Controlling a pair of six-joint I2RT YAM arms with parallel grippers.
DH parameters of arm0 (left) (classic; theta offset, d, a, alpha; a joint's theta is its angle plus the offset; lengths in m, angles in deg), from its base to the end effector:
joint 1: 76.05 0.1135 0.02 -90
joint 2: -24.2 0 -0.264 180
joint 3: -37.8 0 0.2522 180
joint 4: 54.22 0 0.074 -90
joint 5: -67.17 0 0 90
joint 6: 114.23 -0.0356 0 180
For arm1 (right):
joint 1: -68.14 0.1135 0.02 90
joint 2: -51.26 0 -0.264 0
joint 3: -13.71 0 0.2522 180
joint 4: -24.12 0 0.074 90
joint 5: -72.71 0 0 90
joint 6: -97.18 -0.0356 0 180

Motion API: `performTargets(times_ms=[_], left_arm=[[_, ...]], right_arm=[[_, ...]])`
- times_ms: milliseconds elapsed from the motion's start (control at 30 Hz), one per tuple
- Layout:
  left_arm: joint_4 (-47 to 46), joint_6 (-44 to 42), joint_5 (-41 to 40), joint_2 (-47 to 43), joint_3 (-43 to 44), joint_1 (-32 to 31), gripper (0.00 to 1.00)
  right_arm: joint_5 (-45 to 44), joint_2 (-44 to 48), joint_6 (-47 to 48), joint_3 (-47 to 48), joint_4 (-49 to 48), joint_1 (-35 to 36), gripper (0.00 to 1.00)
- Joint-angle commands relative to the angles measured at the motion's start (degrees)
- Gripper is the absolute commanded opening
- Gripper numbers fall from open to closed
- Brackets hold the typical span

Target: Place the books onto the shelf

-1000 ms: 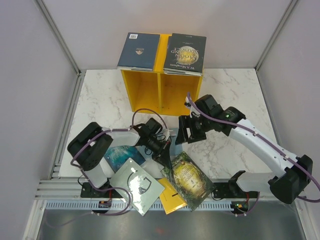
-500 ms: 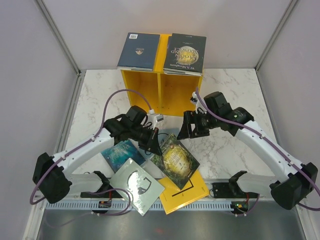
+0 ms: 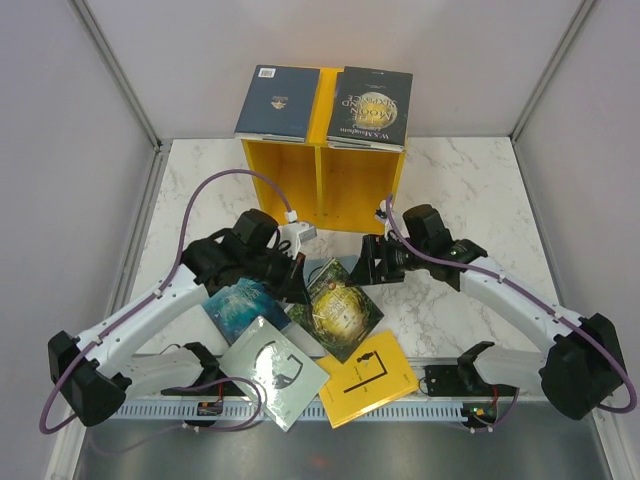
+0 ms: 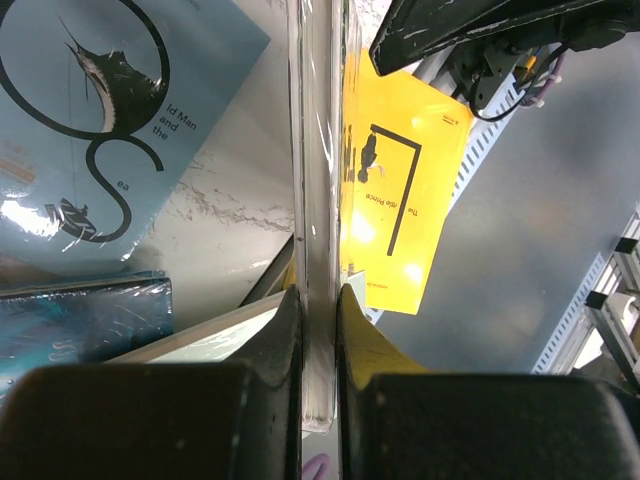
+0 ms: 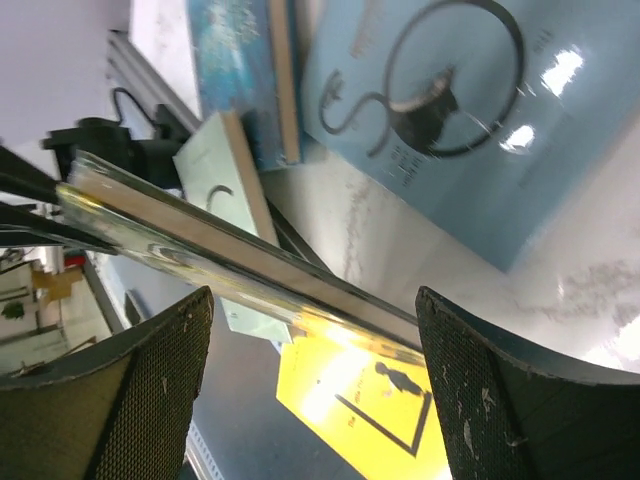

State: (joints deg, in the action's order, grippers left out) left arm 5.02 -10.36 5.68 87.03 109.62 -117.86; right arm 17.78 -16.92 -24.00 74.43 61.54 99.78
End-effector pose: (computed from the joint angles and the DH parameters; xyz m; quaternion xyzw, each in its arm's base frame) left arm 0.1496 -0.1566 0.3068 0.3013 0.8643 -0.3586 0.1832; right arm 0.1979 0.1459 0.2531 -0.1191 0.8801 0.4281 0.1672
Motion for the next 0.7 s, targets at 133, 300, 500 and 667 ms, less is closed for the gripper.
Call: performTargets(times_ms=[133,300,500,667], left_arm=[[-0.2,-4.9,-2.9,0.9,6.5,0.2,0.02],[-0.1,-2.1,-3.0,3.0,10.7,0.2,0.02],[-0.2,-0.5,-1.3,4.8,15.3,0.2,0.02],[-1.4,1.3,6.0,6.3,19.1,2.7,0.02]], right_arm=[[16.1,-1.4,-6.6,-4.2,-19.8,0.1,0.85],[19.8,-0.9,-6.6,-7.6,-21.3,0.4,0.85],[22.2,-1.1,-9.8,-9.1,-26.2,1.5,0.84],[22.4,-1.5,-12.4,-9.9,-31.9,3.4,0.83]])
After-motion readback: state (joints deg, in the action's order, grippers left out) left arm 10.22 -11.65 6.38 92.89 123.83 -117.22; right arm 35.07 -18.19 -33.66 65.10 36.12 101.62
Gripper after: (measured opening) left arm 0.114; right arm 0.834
